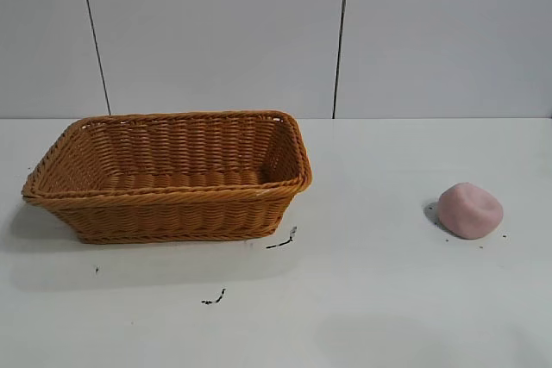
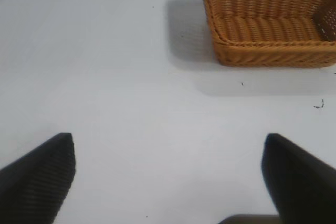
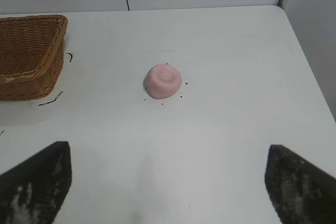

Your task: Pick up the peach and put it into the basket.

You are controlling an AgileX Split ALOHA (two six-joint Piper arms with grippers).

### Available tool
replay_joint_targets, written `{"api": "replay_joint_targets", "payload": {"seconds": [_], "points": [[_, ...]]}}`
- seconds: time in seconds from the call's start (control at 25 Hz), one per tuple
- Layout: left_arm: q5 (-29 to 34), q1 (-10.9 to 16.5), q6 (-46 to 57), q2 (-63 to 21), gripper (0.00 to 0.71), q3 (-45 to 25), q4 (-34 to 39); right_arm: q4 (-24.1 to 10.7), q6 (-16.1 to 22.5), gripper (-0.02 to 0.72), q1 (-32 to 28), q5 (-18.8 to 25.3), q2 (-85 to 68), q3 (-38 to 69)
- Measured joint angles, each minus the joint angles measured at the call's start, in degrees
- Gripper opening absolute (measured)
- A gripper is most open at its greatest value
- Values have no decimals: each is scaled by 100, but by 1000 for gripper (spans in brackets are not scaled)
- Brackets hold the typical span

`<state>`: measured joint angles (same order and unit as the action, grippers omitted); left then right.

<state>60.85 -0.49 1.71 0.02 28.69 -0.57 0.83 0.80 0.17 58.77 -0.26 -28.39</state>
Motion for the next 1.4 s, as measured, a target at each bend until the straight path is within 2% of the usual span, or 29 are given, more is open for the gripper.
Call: {"api": "replay_joint_targets", "payload": {"seconds": [0.56,1.0,1.4], "points": [[0,0,0,0,693,0,0,0,0,696,0,0,372,-172],[0,0,0,0,693,0,0,0,-8,696,0,-196,4560,-2118],[0,0,0,0,693,0,0,-40,-296,696,0,-290,8485,-3908]]}}
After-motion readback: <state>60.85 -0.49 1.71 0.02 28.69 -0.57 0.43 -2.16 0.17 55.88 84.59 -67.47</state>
